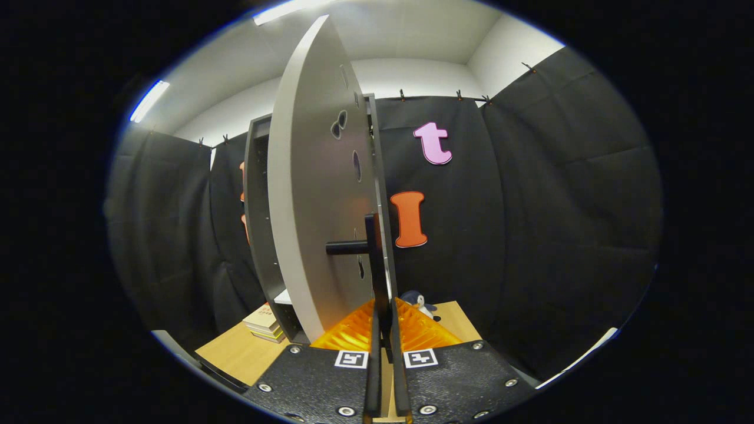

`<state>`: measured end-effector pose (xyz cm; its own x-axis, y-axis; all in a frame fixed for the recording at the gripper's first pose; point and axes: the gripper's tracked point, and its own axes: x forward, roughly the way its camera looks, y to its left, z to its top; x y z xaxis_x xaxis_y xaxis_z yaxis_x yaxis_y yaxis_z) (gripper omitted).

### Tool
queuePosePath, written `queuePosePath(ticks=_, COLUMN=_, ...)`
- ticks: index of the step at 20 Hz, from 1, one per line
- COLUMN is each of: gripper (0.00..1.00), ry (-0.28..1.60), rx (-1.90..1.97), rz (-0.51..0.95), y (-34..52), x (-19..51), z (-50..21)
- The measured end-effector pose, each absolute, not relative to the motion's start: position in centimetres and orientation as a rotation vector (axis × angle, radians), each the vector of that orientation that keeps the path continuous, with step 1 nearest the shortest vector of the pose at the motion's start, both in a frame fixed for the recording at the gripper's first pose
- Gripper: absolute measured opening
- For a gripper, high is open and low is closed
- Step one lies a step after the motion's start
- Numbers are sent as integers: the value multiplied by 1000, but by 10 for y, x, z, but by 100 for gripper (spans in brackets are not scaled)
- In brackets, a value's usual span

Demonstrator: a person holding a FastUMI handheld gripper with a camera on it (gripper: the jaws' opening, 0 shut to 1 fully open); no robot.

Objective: Open the shoe cabinet door, grab the shoes and put them into the shoe cabinet, then close the shoe cabinet door.

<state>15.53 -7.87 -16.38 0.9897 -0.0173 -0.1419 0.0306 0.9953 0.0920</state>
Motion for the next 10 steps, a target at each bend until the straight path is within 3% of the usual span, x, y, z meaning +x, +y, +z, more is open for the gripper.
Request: queuePosePath(ticks=10, gripper=4, ry=164, rx=74, rz=-50, y=-96, x=157, z=-167)
